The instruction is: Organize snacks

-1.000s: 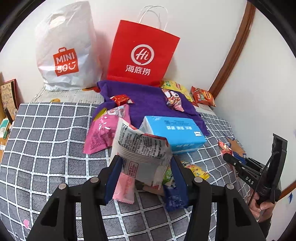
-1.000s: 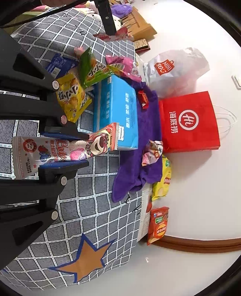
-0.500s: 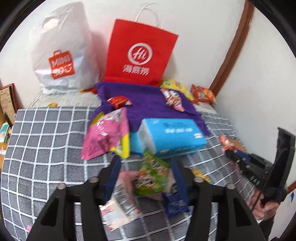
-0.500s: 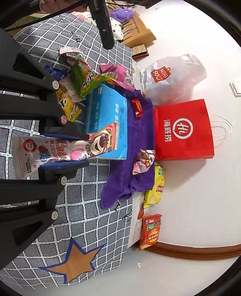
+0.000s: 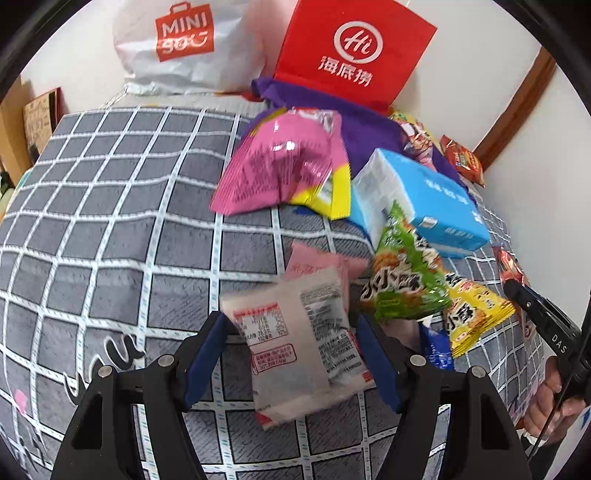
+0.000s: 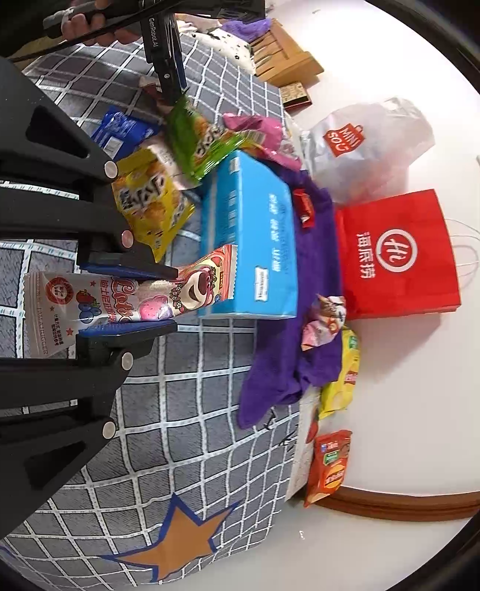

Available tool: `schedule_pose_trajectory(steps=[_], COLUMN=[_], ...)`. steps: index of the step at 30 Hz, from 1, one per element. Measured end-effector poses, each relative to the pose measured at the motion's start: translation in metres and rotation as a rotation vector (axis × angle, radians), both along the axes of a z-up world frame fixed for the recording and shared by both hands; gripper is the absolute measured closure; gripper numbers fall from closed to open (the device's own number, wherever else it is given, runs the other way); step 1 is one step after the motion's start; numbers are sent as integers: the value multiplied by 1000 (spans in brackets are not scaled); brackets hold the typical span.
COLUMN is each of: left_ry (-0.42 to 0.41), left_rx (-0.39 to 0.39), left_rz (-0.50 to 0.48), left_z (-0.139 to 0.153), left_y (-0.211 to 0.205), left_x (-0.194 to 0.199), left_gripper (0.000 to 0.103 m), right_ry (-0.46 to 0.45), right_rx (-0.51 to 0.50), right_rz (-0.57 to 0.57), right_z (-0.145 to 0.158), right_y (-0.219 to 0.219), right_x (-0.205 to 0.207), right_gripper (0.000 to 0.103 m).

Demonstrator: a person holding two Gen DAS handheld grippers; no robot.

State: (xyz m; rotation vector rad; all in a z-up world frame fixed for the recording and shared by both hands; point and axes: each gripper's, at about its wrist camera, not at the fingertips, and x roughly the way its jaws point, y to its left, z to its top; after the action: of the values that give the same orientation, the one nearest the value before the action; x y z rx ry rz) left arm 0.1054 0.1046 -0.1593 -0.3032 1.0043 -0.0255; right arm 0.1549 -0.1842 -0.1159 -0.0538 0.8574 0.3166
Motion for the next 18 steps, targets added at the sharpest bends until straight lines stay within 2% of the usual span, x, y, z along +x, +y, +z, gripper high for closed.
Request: schedule_pose_trajectory(steps=[4, 5, 8, 11, 18], left_ry=[-20, -29, -37, -46, -95], left_rx=[42, 32, -10, -34, -25], left_rz=[-12, -11, -11, -11, -30], left_z=[-1, -1, 0, 5, 32], left_y=[-6, -4, 3, 8, 2], left_x=[-2, -3, -4, -8, -11], left_gripper=[35, 41, 48, 49, 49], right_ry=[10, 12, 12, 10, -6], right_rx=[-6, -8, -16, -21, -24], right_rz=[-9, -10, -10, -4, -5], right_z=[-4, -5, -6, -5, 2], right_y=[-2, -2, -2, -2, -4], right_x=[0, 1, 0, -1, -4], right_gripper=[82, 82, 82, 82, 82])
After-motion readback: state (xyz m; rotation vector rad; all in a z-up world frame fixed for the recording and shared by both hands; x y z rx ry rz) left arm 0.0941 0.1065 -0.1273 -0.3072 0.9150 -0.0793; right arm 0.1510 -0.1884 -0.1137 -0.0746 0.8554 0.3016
